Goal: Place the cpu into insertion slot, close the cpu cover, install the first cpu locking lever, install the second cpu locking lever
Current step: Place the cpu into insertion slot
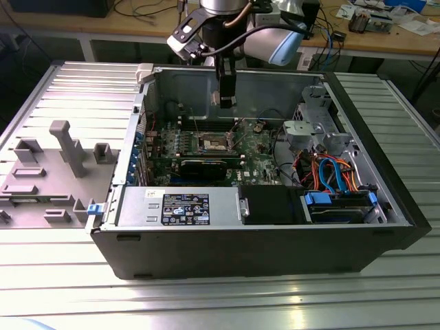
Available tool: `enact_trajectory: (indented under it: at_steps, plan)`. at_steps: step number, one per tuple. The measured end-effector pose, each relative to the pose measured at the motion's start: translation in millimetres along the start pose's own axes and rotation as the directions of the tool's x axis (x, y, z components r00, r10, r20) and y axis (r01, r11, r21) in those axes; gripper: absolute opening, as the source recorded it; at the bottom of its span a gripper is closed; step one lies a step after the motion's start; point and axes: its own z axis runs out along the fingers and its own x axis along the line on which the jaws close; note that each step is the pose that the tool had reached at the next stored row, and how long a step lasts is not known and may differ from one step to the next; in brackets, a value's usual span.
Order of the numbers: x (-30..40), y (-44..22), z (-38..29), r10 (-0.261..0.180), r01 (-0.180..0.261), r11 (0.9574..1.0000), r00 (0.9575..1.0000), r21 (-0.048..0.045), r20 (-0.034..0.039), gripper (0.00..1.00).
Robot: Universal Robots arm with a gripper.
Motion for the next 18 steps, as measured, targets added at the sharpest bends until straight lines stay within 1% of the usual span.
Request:
enact_trajectory:
  at_steps: [18]
  plan:
    - [0.0,-0.2,2.4,0.0,0.0,1.0,1.0,0.0,0.0,0.54]
